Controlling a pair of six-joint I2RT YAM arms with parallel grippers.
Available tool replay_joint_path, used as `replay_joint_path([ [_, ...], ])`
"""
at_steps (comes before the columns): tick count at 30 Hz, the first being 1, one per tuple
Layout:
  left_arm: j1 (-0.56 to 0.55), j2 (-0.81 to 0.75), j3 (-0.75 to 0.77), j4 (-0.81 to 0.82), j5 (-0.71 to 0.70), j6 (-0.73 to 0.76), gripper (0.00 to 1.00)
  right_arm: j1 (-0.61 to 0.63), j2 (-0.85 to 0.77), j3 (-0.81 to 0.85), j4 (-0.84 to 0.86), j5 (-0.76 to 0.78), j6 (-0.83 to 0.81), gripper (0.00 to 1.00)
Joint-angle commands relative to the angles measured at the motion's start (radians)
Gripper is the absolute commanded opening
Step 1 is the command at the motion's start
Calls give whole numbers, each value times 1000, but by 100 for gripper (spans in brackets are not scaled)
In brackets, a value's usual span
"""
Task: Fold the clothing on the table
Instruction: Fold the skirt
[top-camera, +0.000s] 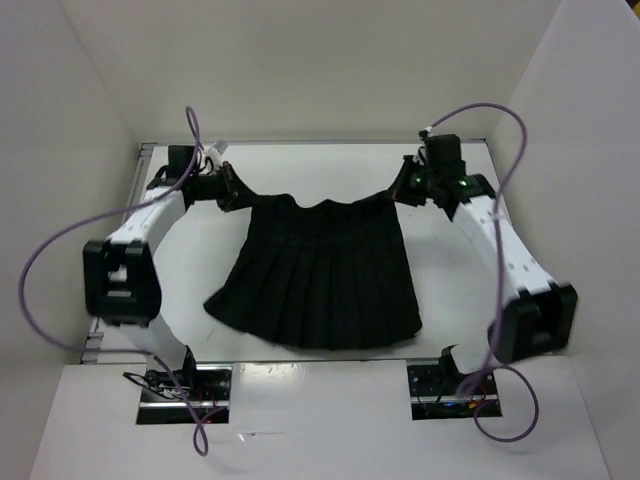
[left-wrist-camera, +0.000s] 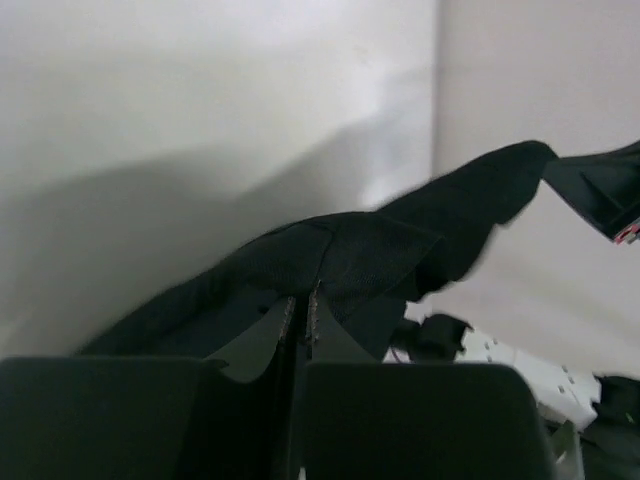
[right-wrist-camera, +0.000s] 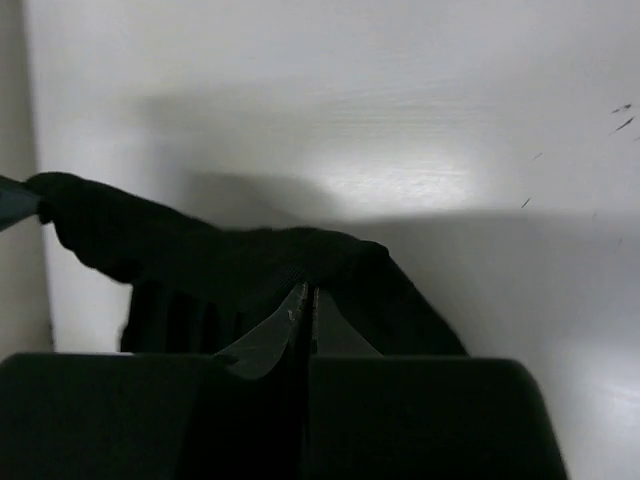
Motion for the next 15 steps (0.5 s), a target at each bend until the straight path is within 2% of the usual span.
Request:
replay_joint_path([
  [1,7,205,206,88,-10,30,0,-47,167,89,181,-21,-75,0],
  [5,7,430,435,59,12,21,1,-89,414,225,191,-12,-85,0],
  [7,7,530,513,50,21,21,1,-98,471,282,191,-43,-85,0],
  [11,16,565,517,50,41,12,1,-98,505,281,209,-86,-85,0],
  [15,25,477,389,50,17,54,1,-78,418,171,170,-104,-76,0],
])
